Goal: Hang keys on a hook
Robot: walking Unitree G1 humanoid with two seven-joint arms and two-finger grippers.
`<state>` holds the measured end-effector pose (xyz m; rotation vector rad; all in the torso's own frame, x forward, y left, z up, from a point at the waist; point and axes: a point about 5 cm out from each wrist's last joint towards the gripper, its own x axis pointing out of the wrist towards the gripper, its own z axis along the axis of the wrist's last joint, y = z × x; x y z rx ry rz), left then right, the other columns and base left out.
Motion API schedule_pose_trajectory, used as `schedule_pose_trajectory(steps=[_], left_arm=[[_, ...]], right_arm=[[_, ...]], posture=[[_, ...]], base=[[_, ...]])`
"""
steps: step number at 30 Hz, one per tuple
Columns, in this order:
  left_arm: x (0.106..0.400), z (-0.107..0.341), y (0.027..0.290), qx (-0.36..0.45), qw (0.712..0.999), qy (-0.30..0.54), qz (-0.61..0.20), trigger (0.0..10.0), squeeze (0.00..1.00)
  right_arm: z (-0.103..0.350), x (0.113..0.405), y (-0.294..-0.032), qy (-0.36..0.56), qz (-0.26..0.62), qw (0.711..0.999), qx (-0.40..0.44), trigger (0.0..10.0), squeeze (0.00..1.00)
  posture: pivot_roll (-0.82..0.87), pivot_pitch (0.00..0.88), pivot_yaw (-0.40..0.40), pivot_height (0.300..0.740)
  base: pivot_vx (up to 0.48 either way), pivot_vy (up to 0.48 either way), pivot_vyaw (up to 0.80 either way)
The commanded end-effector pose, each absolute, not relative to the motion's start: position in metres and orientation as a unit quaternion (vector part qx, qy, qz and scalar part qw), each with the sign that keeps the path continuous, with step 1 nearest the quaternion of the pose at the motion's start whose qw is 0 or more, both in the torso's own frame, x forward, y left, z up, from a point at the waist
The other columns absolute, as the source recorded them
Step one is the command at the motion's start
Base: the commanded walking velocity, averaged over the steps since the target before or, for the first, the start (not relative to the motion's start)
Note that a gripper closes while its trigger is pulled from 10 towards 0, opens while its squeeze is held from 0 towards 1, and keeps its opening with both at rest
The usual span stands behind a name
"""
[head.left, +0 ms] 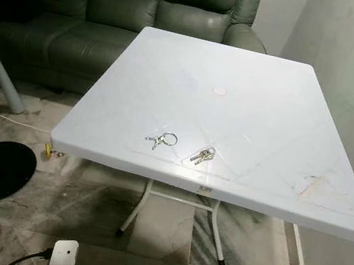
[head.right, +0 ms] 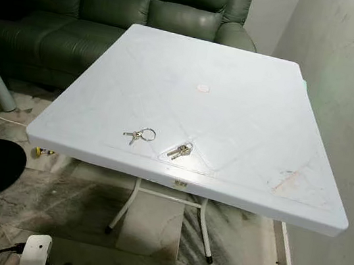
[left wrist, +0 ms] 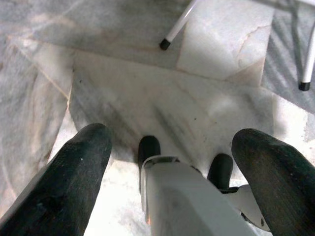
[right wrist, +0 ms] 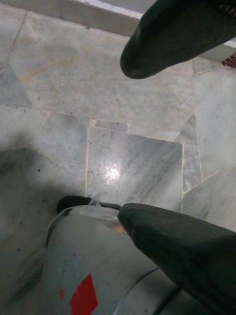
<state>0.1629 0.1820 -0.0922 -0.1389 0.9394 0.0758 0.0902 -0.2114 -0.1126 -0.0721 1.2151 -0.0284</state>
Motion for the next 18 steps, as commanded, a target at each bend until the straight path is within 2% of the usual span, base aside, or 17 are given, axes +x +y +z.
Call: schedule_pose_trajectory(steps=[1,9,10,12,13,16,18], left_arm=[[0.171,-0.088,0.178,-0.04,0.899,0.435,0.006,10.0,0.0],[0.187,-0.079,0.158,0.017,0.915,0.392,-0.097,10.0,0.0],[0.195,-0.073,0.152,0.026,0.923,0.363,-0.125,10.0,0.0],[0.197,-0.072,0.151,0.027,0.925,0.356,-0.13,10.0,0.0],[0.208,-0.062,0.147,0.032,0.937,0.309,-0.159,10.0,0.0],[0.217,-0.052,0.143,0.042,0.946,0.262,-0.187,10.0,0.0],[0.229,-0.037,0.138,0.051,0.954,0.203,-0.216,10.0,0.0]], right_arm=[[-0.112,0.09,-0.212,0.567,-0.015,0.823,-0.033,10.0,0.0],[-0.109,0.098,-0.209,0.537,0.011,0.842,-0.04,10.0,0.0],[-0.107,0.103,-0.207,0.518,0.026,0.854,-0.039,10.0,0.0],[-0.107,0.104,-0.207,0.513,0.029,0.857,-0.037,10.0,0.0],[-0.088,0.147,-0.208,0.414,0.053,0.908,-0.024,10.0,0.0],[-0.071,0.173,-0.209,0.341,0.071,0.937,-0.016,10.0,0.0],[-0.056,0.193,-0.207,0.277,0.083,0.957,0.011,10.0,0.0]], posture=[[-0.05,0.0,-0.036,0.74],[-0.06,0.0,-0.026,0.74],[-0.06,0.0,-0.026,0.74],[-0.06,0.0,-0.026,0.74],[-0.06,0.0,-0.026,0.74],[-0.06,0.0,-0.025,0.74],[-0.06,0.0,-0.025,0.74]], base=[[0.0,0.0,0.0],[0.0,0.0,0.0],[0.0,0.0,0.0],[0.0,0.0,0.0],[0.0,0.0,0.0],[0.0,0.0,0.0],[0.0,0.0,0.0]])
